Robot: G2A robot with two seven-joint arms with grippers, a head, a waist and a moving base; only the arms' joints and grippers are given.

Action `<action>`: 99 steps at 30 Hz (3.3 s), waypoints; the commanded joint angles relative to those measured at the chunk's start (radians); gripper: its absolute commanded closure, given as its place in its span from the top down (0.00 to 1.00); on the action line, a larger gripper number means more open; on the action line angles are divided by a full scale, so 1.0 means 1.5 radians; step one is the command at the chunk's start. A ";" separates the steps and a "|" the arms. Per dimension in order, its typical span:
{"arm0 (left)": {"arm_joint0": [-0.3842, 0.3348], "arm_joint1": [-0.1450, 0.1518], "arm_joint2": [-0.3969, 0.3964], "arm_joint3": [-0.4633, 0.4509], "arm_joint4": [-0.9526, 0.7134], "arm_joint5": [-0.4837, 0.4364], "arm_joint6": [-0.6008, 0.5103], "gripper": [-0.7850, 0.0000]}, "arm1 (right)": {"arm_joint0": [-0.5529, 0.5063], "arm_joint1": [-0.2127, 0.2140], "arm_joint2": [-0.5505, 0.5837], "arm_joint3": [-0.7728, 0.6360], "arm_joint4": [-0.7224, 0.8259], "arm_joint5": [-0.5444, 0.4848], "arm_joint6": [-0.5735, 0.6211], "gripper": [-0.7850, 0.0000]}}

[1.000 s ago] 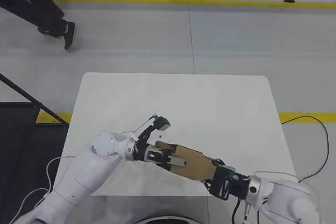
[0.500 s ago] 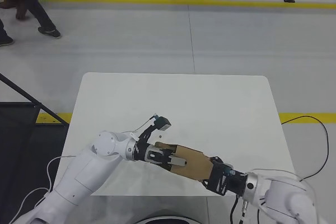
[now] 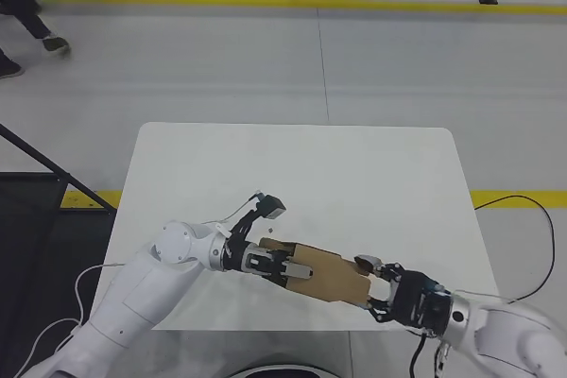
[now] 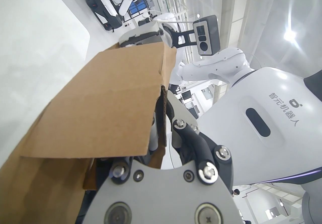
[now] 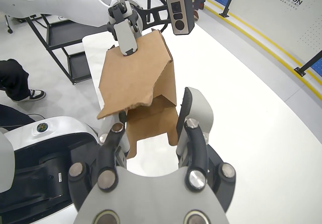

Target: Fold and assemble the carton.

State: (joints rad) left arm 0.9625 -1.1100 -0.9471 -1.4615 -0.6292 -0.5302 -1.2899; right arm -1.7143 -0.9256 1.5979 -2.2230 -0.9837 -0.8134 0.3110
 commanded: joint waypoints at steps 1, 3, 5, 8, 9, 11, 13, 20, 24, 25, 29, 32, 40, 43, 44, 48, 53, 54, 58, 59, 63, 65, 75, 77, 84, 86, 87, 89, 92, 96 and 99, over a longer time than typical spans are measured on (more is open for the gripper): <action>0.001 0.000 0.000 -0.001 0.000 -0.001 0.001 0.00 | -0.009 0.002 0.017 0.007 0.018 -0.023 -0.007 0.66; 0.001 0.001 0.000 -0.001 -0.002 -0.001 0.001 0.00 | -0.013 0.003 0.029 0.014 0.028 -0.036 -0.012 0.66; 0.003 0.001 0.000 0.000 -0.008 -0.001 0.001 0.00 | -0.017 0.004 0.037 0.018 0.036 -0.037 -0.017 0.65; 0.000 0.001 0.002 -0.001 -0.026 0.010 -0.010 0.00 | -0.021 0.003 0.044 0.025 0.048 -0.032 -0.039 0.65; -0.001 0.001 0.001 0.001 -0.039 0.015 -0.016 0.00 | -0.024 0.002 0.048 0.029 0.054 -0.029 -0.048 0.65; -0.007 0.002 -0.002 0.002 -0.053 0.029 -0.029 0.00 | -0.028 0.002 0.053 0.037 0.068 -0.028 -0.061 0.69; -0.011 0.005 -0.007 0.007 -0.058 0.038 -0.038 0.00 | -0.033 0.002 0.059 0.046 0.088 -0.033 -0.070 0.75; -0.014 0.014 -0.020 0.003 -0.094 0.091 -0.091 0.00 | -0.034 0.009 0.069 0.091 0.203 -0.088 -0.037 0.96; -0.016 0.019 -0.033 0.008 -0.107 0.122 -0.123 0.00 | -0.017 0.017 0.060 0.112 0.283 -0.095 0.032 1.00; -0.016 0.020 -0.036 0.010 -0.107 0.125 -0.126 0.00 | -0.013 0.019 0.057 0.115 0.301 -0.092 0.050 1.00; -0.018 0.024 -0.038 0.015 -0.098 0.151 -0.151 0.00 | 0.006 0.027 0.043 0.120 0.360 -0.081 0.124 1.00; -0.017 0.025 -0.039 0.017 -0.087 0.146 -0.146 0.00 | 0.006 0.027 0.043 0.120 0.360 -0.081 0.124 1.00; -0.013 0.024 -0.036 0.009 -0.086 0.153 -0.136 0.00 | 0.010 0.026 0.041 0.115 0.352 -0.073 0.106 1.00; -0.017 0.024 -0.032 0.010 -0.083 0.183 -0.143 0.00 | 0.009 0.023 0.045 0.112 0.324 -0.098 0.068 1.00; -0.020 0.024 -0.033 0.016 -0.086 0.183 -0.145 0.00 | 0.006 0.022 0.045 0.110 0.315 -0.110 0.055 1.00; -0.027 0.020 -0.031 0.032 -0.102 0.183 -0.152 0.00 | -0.010 0.020 0.046 0.113 0.289 -0.125 0.033 1.00; -0.027 0.017 -0.036 0.032 -0.102 0.158 -0.134 0.00 | -0.001 0.026 0.017 0.137 0.338 -0.085 0.096 1.00; -0.026 0.017 -0.040 0.030 -0.101 0.149 -0.130 0.00 | 0.005 0.028 0.010 0.143 0.358 -0.077 0.116 1.00; -0.017 0.019 -0.055 0.024 -0.092 0.124 -0.113 0.00 | 0.041 0.037 -0.030 0.173 0.475 -0.027 0.223 1.00; -0.014 0.020 -0.059 0.023 -0.082 0.117 -0.104 0.00 | 0.049 0.038 -0.035 0.178 0.494 -0.013 0.241 1.00; 0.001 0.022 -0.074 0.007 -0.049 0.098 -0.065 0.00 | 0.049 0.038 -0.035 0.178 0.494 -0.013 0.241 1.00; 0.008 0.024 -0.080 -0.002 -0.036 0.092 -0.051 0.00 | 0.049 0.038 -0.035 0.178 0.494 -0.013 0.241 1.00; 0.033 0.027 -0.096 -0.031 0.013 0.069 -0.005 0.00 | 0.089 0.036 -0.099 0.189 0.542 0.026 0.274 1.00; 0.036 0.026 -0.094 -0.033 0.018 0.069 -0.001 0.00 | 0.113 0.036 -0.124 0.204 0.587 0.036 0.304 1.00; 0.041 0.025 -0.092 -0.040 0.038 0.067 0.022 0.00 | 0.134 0.036 -0.136 0.216 0.623 0.064 0.322 1.00; 0.041 0.025 -0.092 -0.040 0.038 0.067 0.022 0.00 | 0.134 0.036 -0.136 0.216 0.623 0.064 0.322 1.00; 0.041 0.025 -0.092 -0.040 0.038 0.067 0.022 0.00 | 0.134 0.036 -0.136 0.216 0.623 0.064 0.322 1.00; 0.041 0.025 -0.092 -0.040 0.038 0.067 0.022 0.00 | 0.134 0.036 -0.136 0.216 0.623 0.064 0.322 1.00; 0.049 0.025 -0.089 -0.054 0.051 0.075 0.041 0.00 | 0.132 0.034 -0.152 0.210 0.623 0.103 0.318 1.00; 0.055 0.025 -0.090 -0.063 0.066 0.077 0.054 0.00 | 0.149 0.033 -0.176 0.214 0.696 0.138 0.360 1.00; 0.059 0.026 -0.092 -0.066 0.069 0.076 0.057 0.00 | 0.169 0.034 -0.188 0.227 0.767 0.137 0.407 1.00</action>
State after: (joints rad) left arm 1.0486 -1.0714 -1.0842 -1.5595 -0.5268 -0.4152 -1.2057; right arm -1.4722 -0.8751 1.3205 -1.8911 0.1227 -0.6066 0.8950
